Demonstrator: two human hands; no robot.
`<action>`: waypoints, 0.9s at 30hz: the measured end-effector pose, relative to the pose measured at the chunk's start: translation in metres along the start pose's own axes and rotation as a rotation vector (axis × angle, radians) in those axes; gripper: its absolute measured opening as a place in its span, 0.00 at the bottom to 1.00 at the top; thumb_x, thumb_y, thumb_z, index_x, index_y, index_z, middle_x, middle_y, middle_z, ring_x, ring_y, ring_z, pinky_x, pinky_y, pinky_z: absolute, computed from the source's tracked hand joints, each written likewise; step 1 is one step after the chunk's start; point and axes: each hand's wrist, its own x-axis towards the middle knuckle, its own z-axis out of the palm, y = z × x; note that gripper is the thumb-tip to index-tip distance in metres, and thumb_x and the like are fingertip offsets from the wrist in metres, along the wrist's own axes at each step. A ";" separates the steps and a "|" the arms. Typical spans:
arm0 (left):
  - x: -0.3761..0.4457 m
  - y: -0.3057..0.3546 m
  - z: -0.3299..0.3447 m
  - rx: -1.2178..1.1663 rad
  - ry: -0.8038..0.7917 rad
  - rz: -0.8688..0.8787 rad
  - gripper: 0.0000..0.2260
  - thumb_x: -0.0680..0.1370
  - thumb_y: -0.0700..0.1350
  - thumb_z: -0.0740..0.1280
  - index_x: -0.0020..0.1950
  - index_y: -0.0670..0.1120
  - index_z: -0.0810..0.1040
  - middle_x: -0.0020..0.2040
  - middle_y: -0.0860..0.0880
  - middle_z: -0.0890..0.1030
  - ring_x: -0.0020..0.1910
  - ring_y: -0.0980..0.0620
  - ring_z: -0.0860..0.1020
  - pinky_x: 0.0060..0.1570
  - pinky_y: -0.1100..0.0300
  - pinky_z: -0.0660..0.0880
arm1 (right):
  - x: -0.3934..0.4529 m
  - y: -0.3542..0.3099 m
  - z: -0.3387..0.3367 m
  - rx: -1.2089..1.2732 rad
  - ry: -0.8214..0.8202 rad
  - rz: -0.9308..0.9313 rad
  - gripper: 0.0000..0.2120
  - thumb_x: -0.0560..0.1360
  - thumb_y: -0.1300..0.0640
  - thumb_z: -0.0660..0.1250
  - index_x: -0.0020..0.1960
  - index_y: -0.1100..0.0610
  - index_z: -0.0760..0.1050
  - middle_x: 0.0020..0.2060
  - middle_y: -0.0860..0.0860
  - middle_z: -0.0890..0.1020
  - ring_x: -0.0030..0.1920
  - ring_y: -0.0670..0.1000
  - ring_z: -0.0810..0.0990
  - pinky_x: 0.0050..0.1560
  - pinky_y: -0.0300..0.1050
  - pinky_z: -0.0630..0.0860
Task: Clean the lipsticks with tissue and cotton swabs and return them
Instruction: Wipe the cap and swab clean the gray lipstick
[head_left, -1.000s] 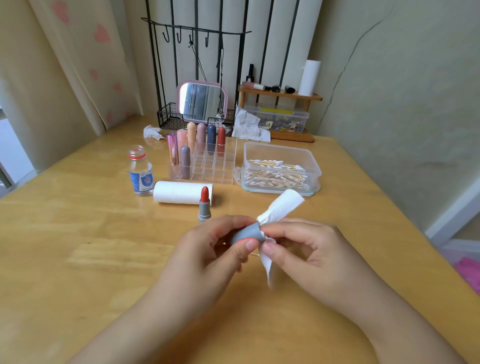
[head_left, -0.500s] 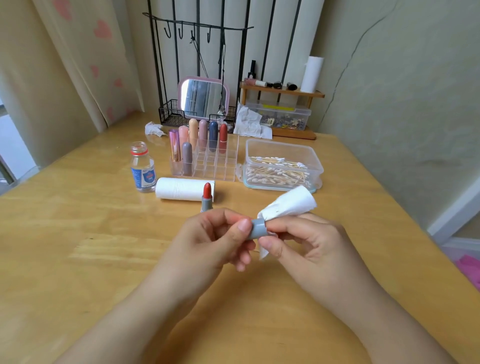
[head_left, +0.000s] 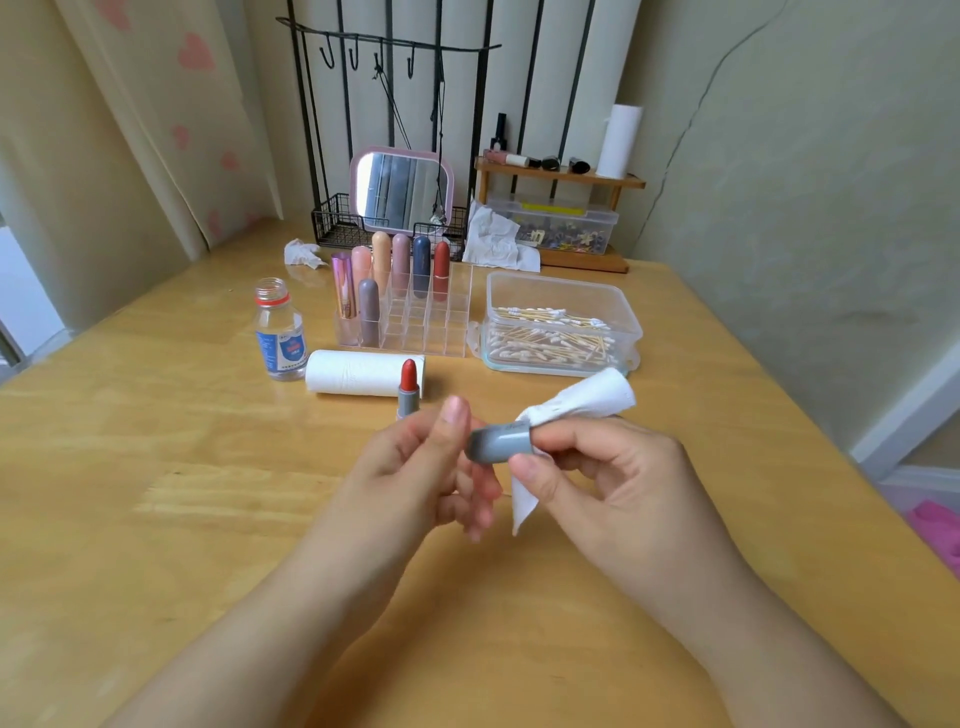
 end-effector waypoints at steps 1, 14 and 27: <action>0.000 0.000 0.000 0.002 -0.004 -0.013 0.18 0.73 0.54 0.63 0.45 0.38 0.76 0.30 0.41 0.76 0.26 0.50 0.73 0.27 0.61 0.72 | -0.001 0.001 0.001 -0.059 0.003 -0.008 0.08 0.68 0.48 0.69 0.42 0.51 0.80 0.36 0.50 0.82 0.36 0.50 0.80 0.46 0.49 0.77; 0.000 0.000 -0.001 0.020 -0.004 0.074 0.12 0.70 0.47 0.70 0.49 0.42 0.77 0.35 0.47 0.79 0.33 0.52 0.77 0.38 0.63 0.77 | 0.002 -0.007 -0.004 0.240 -0.041 0.239 0.03 0.69 0.65 0.74 0.42 0.60 0.82 0.37 0.53 0.85 0.40 0.48 0.83 0.46 0.40 0.77; 0.000 0.000 -0.005 -0.036 -0.046 0.082 0.16 0.61 0.44 0.78 0.47 0.47 0.81 0.38 0.48 0.81 0.39 0.53 0.81 0.42 0.63 0.77 | 0.004 -0.008 -0.007 0.334 -0.153 0.250 0.04 0.68 0.61 0.75 0.40 0.53 0.83 0.37 0.48 0.85 0.40 0.44 0.82 0.44 0.35 0.76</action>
